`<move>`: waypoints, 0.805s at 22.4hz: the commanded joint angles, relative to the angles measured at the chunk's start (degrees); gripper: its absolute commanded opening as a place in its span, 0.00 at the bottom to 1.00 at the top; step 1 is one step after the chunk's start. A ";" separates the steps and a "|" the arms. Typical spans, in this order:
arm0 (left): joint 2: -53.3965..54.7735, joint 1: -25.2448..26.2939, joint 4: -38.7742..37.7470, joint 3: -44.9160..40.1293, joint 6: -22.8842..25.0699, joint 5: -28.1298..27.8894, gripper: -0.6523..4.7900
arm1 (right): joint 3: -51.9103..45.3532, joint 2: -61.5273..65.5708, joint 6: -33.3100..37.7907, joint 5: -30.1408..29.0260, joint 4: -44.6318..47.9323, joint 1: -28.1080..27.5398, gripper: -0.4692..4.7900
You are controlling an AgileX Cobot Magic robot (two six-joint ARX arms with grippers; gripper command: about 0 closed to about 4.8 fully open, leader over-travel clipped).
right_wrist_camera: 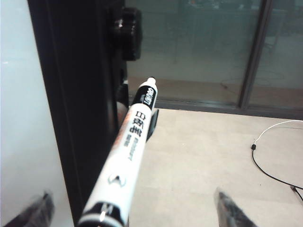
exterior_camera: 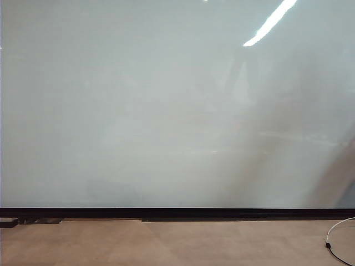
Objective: Pick up the pen on the shelf to the right of the whiteboard and draw a straight line.
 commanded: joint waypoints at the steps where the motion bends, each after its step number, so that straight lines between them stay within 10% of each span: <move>1: 0.00 -0.02 0.52 0.20 0.04 0.15 0.11 | 0.85 -0.22 0.26 0.50 0.94 0.52 0.93; 18: 0.00 -0.02 0.50 0.20 0.04 0.15 0.11 | 2.62 -0.28 1.77 1.25 0.94 1.88 0.70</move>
